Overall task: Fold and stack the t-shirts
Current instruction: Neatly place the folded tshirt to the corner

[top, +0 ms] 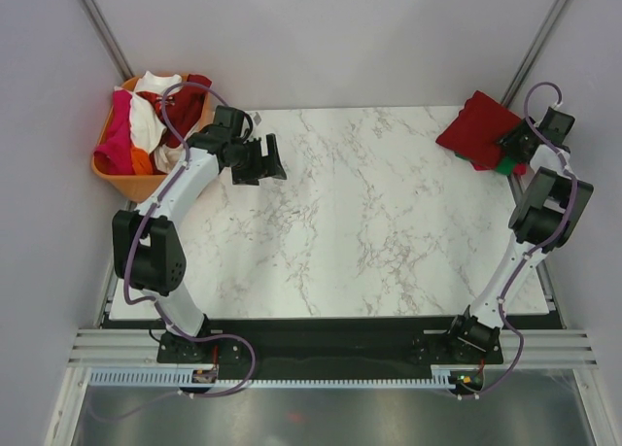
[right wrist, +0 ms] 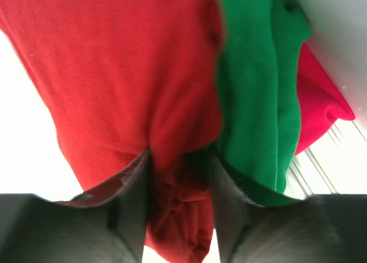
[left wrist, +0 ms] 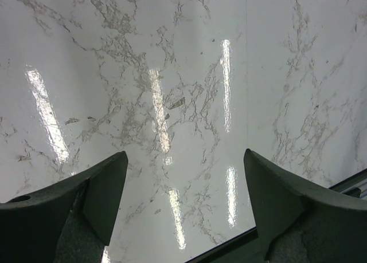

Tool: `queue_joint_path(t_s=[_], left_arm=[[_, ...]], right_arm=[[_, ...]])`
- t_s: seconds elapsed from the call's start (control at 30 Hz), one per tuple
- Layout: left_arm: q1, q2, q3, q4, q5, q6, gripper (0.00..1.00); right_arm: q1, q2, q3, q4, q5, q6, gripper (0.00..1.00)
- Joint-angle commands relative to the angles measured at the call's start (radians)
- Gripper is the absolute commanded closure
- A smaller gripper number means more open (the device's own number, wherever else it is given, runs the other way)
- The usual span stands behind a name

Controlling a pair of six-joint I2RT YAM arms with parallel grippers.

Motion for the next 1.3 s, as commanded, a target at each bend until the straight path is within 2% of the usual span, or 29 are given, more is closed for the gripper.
queue_joint_path(t_s=[0.0, 0.07, 0.1, 0.17, 0.27, 0.47, 0.6, 0.73, 0.83, 0.97, 1.07, 1.27], left_arm=[[-0.001, -0.001, -0.006, 0.024, 0.017, -0.021, 0.11], [-0.001, -0.001, -0.006, 0.024, 0.017, -0.02, 0.11], [-0.001, -0.001, -0.006, 0.024, 0.018, -0.02, 0.11], [-0.001, -0.004, -0.004, 0.024, 0.017, -0.018, 0.11], [0.001, -0.01, -0.007, 0.022, 0.02, -0.018, 0.11], [-0.001, -0.019, -0.009, 0.024, 0.012, -0.017, 0.11], [-0.001, -0.029, -0.012, 0.024, 0.007, -0.015, 0.11], [-0.001, -0.032, -0.013, 0.024, 0.007, -0.015, 0.11], [0.001, -0.033, -0.013, 0.024, 0.007, -0.015, 0.11], [-0.002, -0.032, -0.013, 0.024, 0.007, -0.015, 0.11], [-0.001, -0.029, -0.015, 0.024, 0.007, -0.015, 0.11], [-0.001, -0.036, -0.021, 0.024, 0.007, -0.015, 0.11]], right_arm=[[-0.138, 0.083, -0.015, -0.063, 0.173, 0.16, 0.45], [-0.136, 0.082, 0.003, -0.064, 0.159, 0.157, 0.41], [-0.135, 0.061, 0.007, -0.063, 0.158, 0.148, 0.35], [-0.118, 0.029, 0.02, -0.078, 0.176, 0.132, 0.3], [-0.081, -0.045, 0.077, -0.131, 0.206, 0.08, 0.14], [-0.003, -0.179, 0.189, -0.213, 0.237, 0.025, 0.02], [0.011, -0.292, 0.128, -0.219, 0.257, 0.028, 0.02], [0.012, -0.354, -0.022, -0.205, 0.285, 0.011, 0.02], [0.012, -0.337, -0.084, -0.182, 0.271, -0.006, 0.02], [0.02, -0.297, -0.105, -0.159, 0.124, 0.006, 0.06], [0.06, -0.283, -0.119, -0.147, 0.069, -0.01, 0.09], [0.103, -0.22, -0.099, -0.164, 0.047, -0.02, 0.12]])
